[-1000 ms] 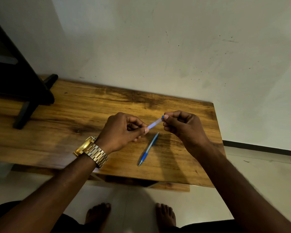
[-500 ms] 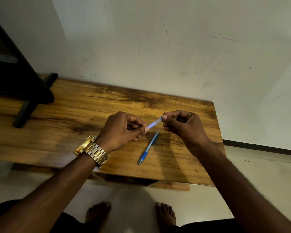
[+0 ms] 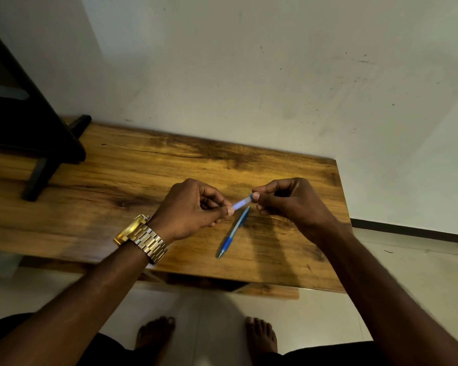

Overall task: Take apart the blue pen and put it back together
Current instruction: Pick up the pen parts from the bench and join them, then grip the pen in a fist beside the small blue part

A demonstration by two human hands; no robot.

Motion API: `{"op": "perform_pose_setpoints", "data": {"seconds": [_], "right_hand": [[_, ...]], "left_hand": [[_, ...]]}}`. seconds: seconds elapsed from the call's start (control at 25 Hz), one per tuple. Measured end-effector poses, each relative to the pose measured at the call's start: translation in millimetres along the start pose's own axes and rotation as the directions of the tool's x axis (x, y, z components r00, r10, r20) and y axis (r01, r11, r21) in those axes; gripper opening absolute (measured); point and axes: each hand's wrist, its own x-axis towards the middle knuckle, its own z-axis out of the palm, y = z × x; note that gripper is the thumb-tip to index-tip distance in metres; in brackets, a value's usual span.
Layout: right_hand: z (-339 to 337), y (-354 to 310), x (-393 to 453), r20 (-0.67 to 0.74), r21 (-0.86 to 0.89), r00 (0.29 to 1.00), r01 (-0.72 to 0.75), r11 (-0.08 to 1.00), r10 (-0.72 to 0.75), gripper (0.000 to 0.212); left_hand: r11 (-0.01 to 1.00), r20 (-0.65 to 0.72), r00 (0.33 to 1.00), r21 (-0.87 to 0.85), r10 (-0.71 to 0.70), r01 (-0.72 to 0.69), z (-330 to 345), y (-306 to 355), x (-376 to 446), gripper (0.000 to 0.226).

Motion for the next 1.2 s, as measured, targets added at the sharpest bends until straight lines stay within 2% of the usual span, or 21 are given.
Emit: {"op": "perform_pose_setpoints", "data": {"seconds": [0.12,0.16,0.2,0.24,0.28,0.32,0.36,0.44,0.68,0.72,0.8,0.88,0.92,0.96,1.0,1.08,1.2], "right_hand": [[6,-1,4,-0.068,-0.041,0.997,0.029,0.999,-0.032,0.023],[7,0,6,-0.111,-0.162,0.992,0.039,0.986,-0.058,0.022],[7,0,8,-0.142,-0.37,0.983,0.059,0.927,-0.12,0.023],[7,2,10,-0.12,-0.603,0.973,0.086,0.793,-0.198,0.026],[8,4,12,-0.038,-0.767,0.971,0.123,0.63,-0.235,0.031],[10,7,14,0.065,-0.85,0.975,0.167,0.5,-0.215,0.037],[11,9,15,0.153,-0.884,0.976,0.205,0.421,-0.153,0.042],[13,13,15,0.248,-0.897,0.967,0.252,0.364,-0.06,0.044],[3,8,8,0.342,-0.854,0.933,0.357,0.378,-0.109,0.021],[-4,5,5,0.342,-0.829,0.932,0.36,0.428,-0.121,0.019],[-19,-4,-6,0.298,-0.708,0.942,0.326,0.627,-0.152,0.019],[-25,-14,-18,0.191,-0.399,0.953,0.294,0.868,-0.235,0.02],[-25,-19,-21,0.093,-0.203,0.955,0.295,0.934,-0.282,0.035],[-22,-24,-24,-0.017,0.0,0.953,0.301,0.953,-0.301,0.044],[-15,-32,-27,-0.119,0.178,0.946,0.318,0.931,-0.3,0.04],[2,-45,-32,-0.263,0.444,0.933,0.342,0.828,-0.244,0.017],[29,-58,-52,-0.324,0.709,0.938,0.329,0.624,-0.126,0.02]], "left_hand": [[0.989,-0.086,0.991,-0.11,-0.105,0.096,3,0,2,0.009],[0.986,-0.137,0.981,-0.113,-0.136,0.12,3,-1,4,0.009],[0.987,-0.185,0.971,-0.075,-0.151,0.139,3,-5,7,0.01],[0.987,-0.218,0.963,-0.006,-0.155,0.158,2,-8,8,0.012],[0.982,-0.237,0.958,0.064,-0.159,0.179,1,-12,9,0.015],[0.973,-0.245,0.955,0.116,-0.167,0.2,0,-16,9,0.018],[0.964,-0.246,0.952,0.149,-0.18,0.22,-1,-19,9,0.02],[0.949,-0.259,0.947,0.197,-0.191,0.246,-1,-23,9,0.022],[0.914,-0.304,0.941,0.32,-0.148,0.248,6,-25,17,0.024],[0.912,-0.311,0.939,0.323,-0.15,0.253,6,-26,18,0.024],[0.906,-0.327,0.93,0.32,-0.168,0.277,5,-28,18,0.027],[0.898,-0.348,0.923,0.334,-0.165,0.287,5,-29,18,0.032],[0.893,-0.359,0.92,0.344,-0.16,0.29,4,-29,17,0.034],[0.888,-0.369,0.917,0.356,-0.151,0.29,4,-28,15,0.036],[0.884,-0.374,0.916,0.37,-0.142,0.287,4,-26,13,0.036],[0.874,-0.363,0.925,0.406,-0.113,0.266,7,-24,8,0.035],[0.847,-0.31,0.951,0.501,-0.017,0.178,12,-19,-4,0.041]]}}
